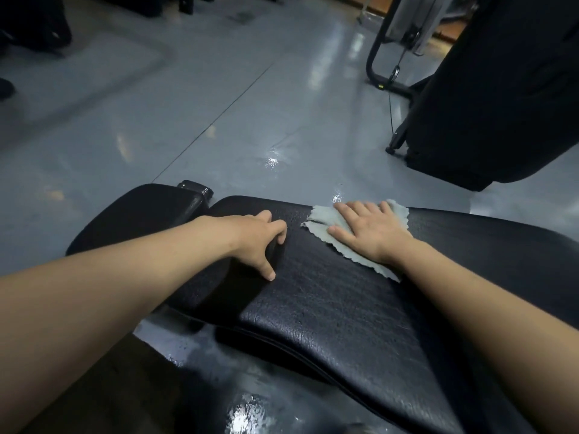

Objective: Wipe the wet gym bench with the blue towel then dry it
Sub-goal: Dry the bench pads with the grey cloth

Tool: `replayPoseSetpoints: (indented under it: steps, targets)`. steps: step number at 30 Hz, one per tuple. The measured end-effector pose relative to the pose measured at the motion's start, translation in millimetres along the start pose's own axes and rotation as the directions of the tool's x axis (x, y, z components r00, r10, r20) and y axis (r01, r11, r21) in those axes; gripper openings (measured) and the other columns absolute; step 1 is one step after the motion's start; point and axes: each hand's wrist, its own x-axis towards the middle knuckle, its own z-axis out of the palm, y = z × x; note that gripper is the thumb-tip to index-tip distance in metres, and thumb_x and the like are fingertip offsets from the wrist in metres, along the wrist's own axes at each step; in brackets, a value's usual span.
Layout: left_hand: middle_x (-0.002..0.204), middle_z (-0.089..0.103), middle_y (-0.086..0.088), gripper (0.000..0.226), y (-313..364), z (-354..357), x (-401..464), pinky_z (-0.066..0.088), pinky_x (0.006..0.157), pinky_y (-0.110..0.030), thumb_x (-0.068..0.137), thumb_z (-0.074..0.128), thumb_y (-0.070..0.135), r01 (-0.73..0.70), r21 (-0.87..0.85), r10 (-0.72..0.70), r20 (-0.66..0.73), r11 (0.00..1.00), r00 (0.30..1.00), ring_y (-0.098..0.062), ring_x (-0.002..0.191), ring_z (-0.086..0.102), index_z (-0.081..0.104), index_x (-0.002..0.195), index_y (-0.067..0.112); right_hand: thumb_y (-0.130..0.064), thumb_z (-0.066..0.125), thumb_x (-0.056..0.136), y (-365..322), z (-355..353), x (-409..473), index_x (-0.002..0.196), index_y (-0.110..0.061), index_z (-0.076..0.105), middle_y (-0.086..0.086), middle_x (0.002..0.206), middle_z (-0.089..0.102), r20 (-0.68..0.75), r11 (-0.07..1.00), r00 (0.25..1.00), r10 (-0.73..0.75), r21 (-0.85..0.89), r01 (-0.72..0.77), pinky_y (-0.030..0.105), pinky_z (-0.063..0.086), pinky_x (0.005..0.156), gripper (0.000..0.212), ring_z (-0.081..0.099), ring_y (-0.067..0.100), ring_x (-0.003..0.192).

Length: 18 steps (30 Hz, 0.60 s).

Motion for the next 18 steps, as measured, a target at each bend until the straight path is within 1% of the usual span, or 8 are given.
replayPoseSetpoints:
  steps: [2,4,6,9,12,14,16,18]
  targets:
    - [0.116,0.037,0.003,0.064,6.2,-0.3,-4.7,0.043,0.076,-0.036,0.075,0.079,0.052,0.015,0.046,-0.014,-0.01,0.999,1.0,-0.022,0.103,0.049,0.041,0.121,0.03,-0.084,-0.015,0.076,-10.9,1.9,-17.5,0.159,-0.025,0.011,0.005,0.164,0.019,-0.004,0.999,0.999,-0.04,0.005,0.04,0.053,0.011,0.12,0.105,0.013,0.024,0.151]
    - [0.125,0.038,-0.001,0.067,13.2,-2.3,-9.7,0.044,0.076,-0.037,0.078,0.077,0.051,0.037,0.081,-0.036,-0.009,0.996,0.999,-0.026,0.107,0.053,0.041,0.129,0.028,-0.081,-0.009,0.081,-22.3,3.3,-38.0,0.161,-0.025,0.001,0.005,0.169,-0.001,0.017,0.997,0.997,-0.08,0.017,0.08,0.053,0.001,0.123,0.098,-0.005,0.025,0.154]
    - [0.134,0.038,-0.002,0.073,21.3,-5.4,-15.5,0.046,0.08,-0.039,0.081,0.075,0.052,0.061,0.1,-0.062,0.004,0.993,0.998,-0.03,0.112,0.056,0.039,0.138,0.025,-0.079,-0.004,0.087,-35.5,4.9,-62.6,0.16,-0.026,-0.006,0.004,0.168,-0.013,0.032,0.992,0.991,-0.13,0.006,0.13,0.053,-0.005,0.123,0.091,-0.016,0.024,0.154]
    - [0.137,0.038,-0.003,0.075,30.0,-2.0,-22.5,0.05,0.087,-0.043,0.081,0.073,0.052,0.068,0.106,-0.066,-0.023,0.992,0.998,-0.032,0.114,0.057,0.038,0.142,0.026,-0.079,-0.013,0.084,-54.3,8.7,-100.3,0.16,-0.027,-0.007,0.002,0.167,-0.016,0.022,0.982,0.982,-0.189,0.018,0.189,0.054,-0.006,0.123,0.093,-0.02,0.023,0.152]
    - [0.14,0.037,-0.005,0.074,30.6,9.4,-27.0,0.049,0.086,-0.042,0.085,0.071,0.048,0.059,0.124,-0.05,-0.075,0.991,0.996,-0.033,0.119,0.054,0.035,0.145,0.026,-0.08,-0.018,0.081,-64.8,11.2,-131.6,0.159,-0.03,-0.01,-0.001,0.165,-0.023,0.03,0.966,0.966,-0.258,0.026,0.257,0.051,-0.011,0.122,0.092,-0.027,0.021,0.15]
    - [0.142,0.036,-0.006,0.073,27.4,14.1,-28.6,0.046,0.083,-0.041,0.087,0.069,0.047,0.043,0.117,-0.032,-0.096,0.992,0.995,-0.031,0.125,0.049,0.033,0.147,0.027,-0.078,-0.01,0.087,-66.0,13.2,-145.9,0.158,-0.035,-0.011,-0.005,0.165,-0.024,0.025,0.957,0.957,-0.289,0.035,0.288,0.049,-0.015,0.121,0.083,-0.03,0.017,0.149]
    - [0.143,0.034,-0.003,0.074,21.0,15.7,-29.5,0.047,0.089,-0.042,0.087,0.068,0.049,0.015,0.093,-0.005,-0.111,0.996,0.994,-0.028,0.129,0.045,0.032,0.148,0.029,-0.076,0.002,0.094,-64.2,13.7,-150.2,0.157,-0.041,-0.009,-0.01,0.165,-0.023,0.011,0.956,0.957,-0.29,0.054,0.289,0.047,-0.015,0.121,0.073,-0.029,0.013,0.149]
    - [0.143,0.033,0.0,0.076,10.6,16.6,-29.1,0.048,0.094,-0.043,0.086,0.069,0.052,-0.006,0.063,0.013,-0.12,0.998,0.993,-0.024,0.13,0.042,0.031,0.148,0.031,-0.076,0.01,0.094,-61.5,12.7,-144.4,0.157,-0.044,-0.007,-0.013,0.164,-0.022,0.007,0.959,0.962,-0.273,0.076,0.272,0.046,-0.015,0.121,0.072,-0.029,0.011,0.149]
